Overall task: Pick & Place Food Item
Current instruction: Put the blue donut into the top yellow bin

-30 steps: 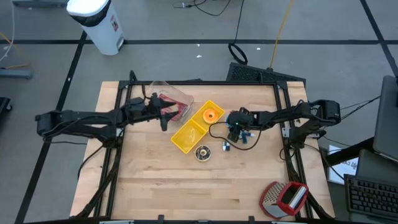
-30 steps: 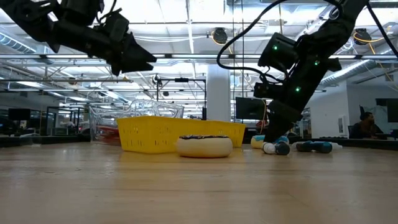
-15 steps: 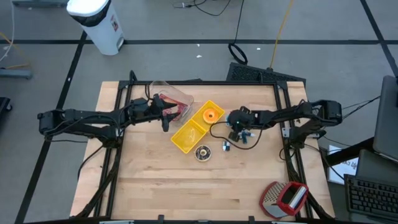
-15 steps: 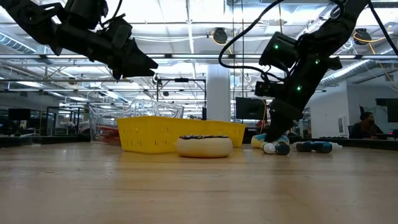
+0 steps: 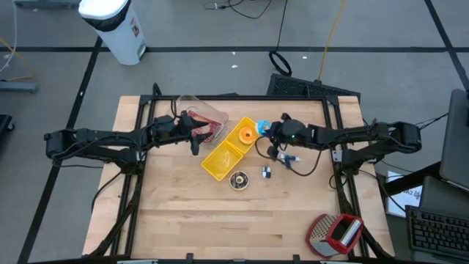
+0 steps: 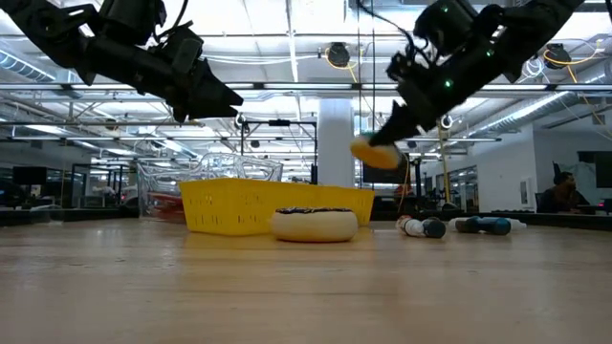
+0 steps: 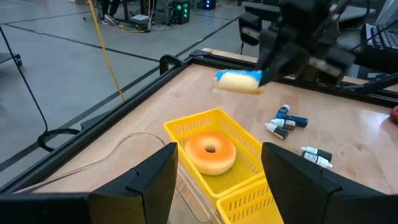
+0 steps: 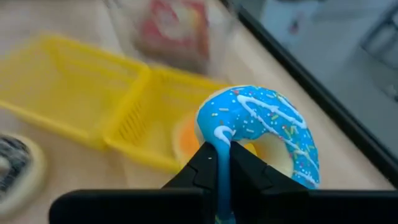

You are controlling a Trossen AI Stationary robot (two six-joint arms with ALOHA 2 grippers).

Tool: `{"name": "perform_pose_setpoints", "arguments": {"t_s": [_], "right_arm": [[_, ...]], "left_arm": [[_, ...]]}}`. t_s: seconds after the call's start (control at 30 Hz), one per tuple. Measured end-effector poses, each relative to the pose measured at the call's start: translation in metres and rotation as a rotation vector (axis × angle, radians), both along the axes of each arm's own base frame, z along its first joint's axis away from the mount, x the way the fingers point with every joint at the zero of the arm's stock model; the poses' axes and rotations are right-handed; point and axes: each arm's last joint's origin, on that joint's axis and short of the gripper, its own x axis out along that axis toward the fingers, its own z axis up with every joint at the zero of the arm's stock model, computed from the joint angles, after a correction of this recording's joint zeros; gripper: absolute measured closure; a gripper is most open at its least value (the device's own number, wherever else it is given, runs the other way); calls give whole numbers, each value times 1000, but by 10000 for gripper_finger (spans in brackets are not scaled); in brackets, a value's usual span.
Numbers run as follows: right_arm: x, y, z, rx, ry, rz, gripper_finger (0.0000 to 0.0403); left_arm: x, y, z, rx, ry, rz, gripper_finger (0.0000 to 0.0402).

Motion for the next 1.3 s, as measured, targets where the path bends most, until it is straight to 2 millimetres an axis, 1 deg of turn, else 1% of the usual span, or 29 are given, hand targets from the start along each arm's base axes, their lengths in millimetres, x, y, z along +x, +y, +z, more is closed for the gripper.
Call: {"name": "perform_pose_setpoints", "arguments": {"t_s": [0.1, 0.17, 0.37, 0.47, 0.57, 0.83, 0.97, 1.13, 1.3], "right_arm": [[6, 0, 8, -19, -93, 67, 391], [12, -1, 10, -26, -101, 84, 390], [36, -5, 13, -53, -44, 158, 390], [51, -9, 9, -86, 21, 183, 390], [59, -15, 0, -82, 82, 180, 390], [65, -30, -28, -51, 170, 147, 390], [66, -34, -40, -40, 214, 141, 389], [67, -34, -43, -48, 223, 151, 376], [68, -34, -41, -56, 203, 149, 343]], "left_arm": [[0, 0, 0, 0, 0, 0, 167], [0, 0, 0, -1, 0, -1, 167], [0, 0, 0, -1, -1, -1, 167], [0, 0, 0, -6, -3, 0, 167], [0, 0, 0, -16, -6, 2, 167], [0, -1, 0, -27, -8, 2, 167], [0, -1, 0, -27, -8, -1, 167], [0, -1, 0, -28, -8, -5, 167], [0, -1, 0, -27, -8, -5, 167]]}}
